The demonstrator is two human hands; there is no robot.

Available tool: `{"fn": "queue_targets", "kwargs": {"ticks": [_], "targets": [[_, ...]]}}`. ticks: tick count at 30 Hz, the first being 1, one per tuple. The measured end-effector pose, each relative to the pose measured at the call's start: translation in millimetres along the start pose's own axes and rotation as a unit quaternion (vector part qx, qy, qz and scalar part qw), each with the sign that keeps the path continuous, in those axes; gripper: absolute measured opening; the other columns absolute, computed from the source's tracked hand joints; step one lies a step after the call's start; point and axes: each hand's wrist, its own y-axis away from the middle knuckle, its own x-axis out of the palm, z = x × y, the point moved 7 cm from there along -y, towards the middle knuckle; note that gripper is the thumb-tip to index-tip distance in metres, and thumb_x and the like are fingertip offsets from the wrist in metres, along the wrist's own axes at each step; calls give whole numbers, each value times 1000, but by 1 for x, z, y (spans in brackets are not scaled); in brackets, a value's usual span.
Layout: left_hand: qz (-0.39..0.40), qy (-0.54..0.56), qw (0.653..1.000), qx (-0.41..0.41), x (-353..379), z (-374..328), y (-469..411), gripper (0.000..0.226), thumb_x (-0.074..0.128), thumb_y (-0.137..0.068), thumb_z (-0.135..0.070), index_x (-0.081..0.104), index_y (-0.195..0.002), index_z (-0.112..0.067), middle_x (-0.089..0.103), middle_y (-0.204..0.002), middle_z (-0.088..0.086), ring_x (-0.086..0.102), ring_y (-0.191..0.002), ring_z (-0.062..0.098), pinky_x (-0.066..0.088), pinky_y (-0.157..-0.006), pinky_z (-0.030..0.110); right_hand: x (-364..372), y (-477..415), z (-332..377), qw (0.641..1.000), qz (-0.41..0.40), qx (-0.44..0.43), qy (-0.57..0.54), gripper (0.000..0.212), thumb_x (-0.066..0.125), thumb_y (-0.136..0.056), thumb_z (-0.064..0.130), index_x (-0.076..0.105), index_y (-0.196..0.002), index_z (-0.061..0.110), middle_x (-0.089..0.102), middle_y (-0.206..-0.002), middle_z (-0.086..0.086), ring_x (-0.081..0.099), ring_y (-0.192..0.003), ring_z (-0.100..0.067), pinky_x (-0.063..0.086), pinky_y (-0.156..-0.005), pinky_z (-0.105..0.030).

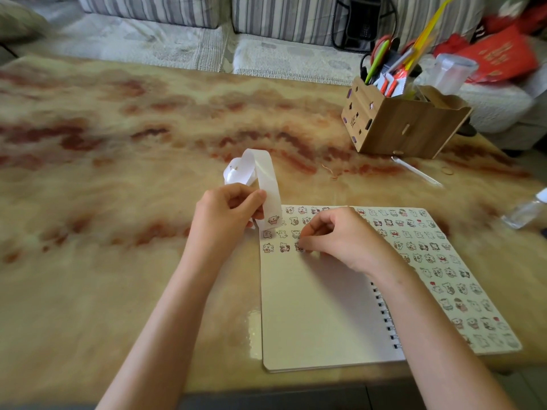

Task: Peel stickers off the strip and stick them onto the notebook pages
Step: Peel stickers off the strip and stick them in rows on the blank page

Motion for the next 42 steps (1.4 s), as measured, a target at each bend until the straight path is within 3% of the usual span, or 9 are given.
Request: {"fn": "queue_targets", "kwargs": {"ticks": [7,11,14,16,20,27,34,38,42], "targets": [[0,-4,1000,-2,-1,0,1,19,61,-88,-23,72,-78,-12,73,-72,0,68,-77,28,51,-69,29,-3,-1,-1,999,-5,-9,35,11,80,-72,21,71,-76,16,60,-64,5,50,-60,-11,37,-60,-28],[1,0,1000,-8,-1,0,1,19,61,-89,-23,72,-79,-13,73,-73,0,65,-68,23,47,-63,22,-6,-1,-2,999,-13,-8,31,28,82,-73,22,60,-91,21,59,-74,4,49,-61,-9,35,-56,-25],[2,-2,1000,-8,-1,0,2,20,60,-89,-24,72,-79,-11,73,-73,0,64,-68,18,48,-65,23,-7,-3,-1,999,-8,-17,40,19,75,-80,19,57,-87,23,55,-75,5,49,-64,-10,37,-60,-25],[1,0,1000,-10,-1,0,2,20,60,-89,-24,72,-79,-11,73,-73,0,65,-68,20,48,-66,24,-7,-4,-3,999,-19,-15,35,16,74,-81,25,59,-87,23,56,-75,4,50,-65,-11,37,-60,-26],[-1,2,1000,-10,0,0,2,20,61,-89,-23,72,-79,-10,74,-73,1,66,-71,24,50,-67,25,-5,-4,-2,998,-52,-14,44,34,82,-70,39,61,-88,18,54,-69,7,49,-60,-9,34,-56,-25],[-1,3,1000,-13,0,1,2,18,61,-89,-23,73,-80,-13,74,-72,-1,63,-67,13,48,-61,15,-7,-3,0,996,-30,-27,77,13,72,-83,22,60,-88,22,51,-72,7,46,-59,-6,32,-52,-21],[-1,13,1000,-6,1,-2,3,17,61,-89,-21,73,-82,-11,73,-71,0,62,-61,6,45,-54,8,-5,-2,-1,998,-2,-20,62,28,80,-75,27,60,-93,17,51,-70,8,46,-60,-7,35,-58,-24],[5,24,1000,-1,3,-3,3,17,60,-90,-19,72,-81,-10,72,-66,-4,66,-61,3,47,-54,11,-5,-4,-4,998,18,-22,53,14,70,-83,13,60,-93,17,50,-71,6,48,-65,-11,39,-67,-29],[9,42,999,-4,3,-4,2,18,59,-91,-17,69,-77,-10,69,-58,-5,64,-55,10,51,-53,17,-8,-3,0,998,-10,-44,35,7,68,-87,19,61,-87,21,61,-77,3,56,-62,-11,42,-65,-28]]}}
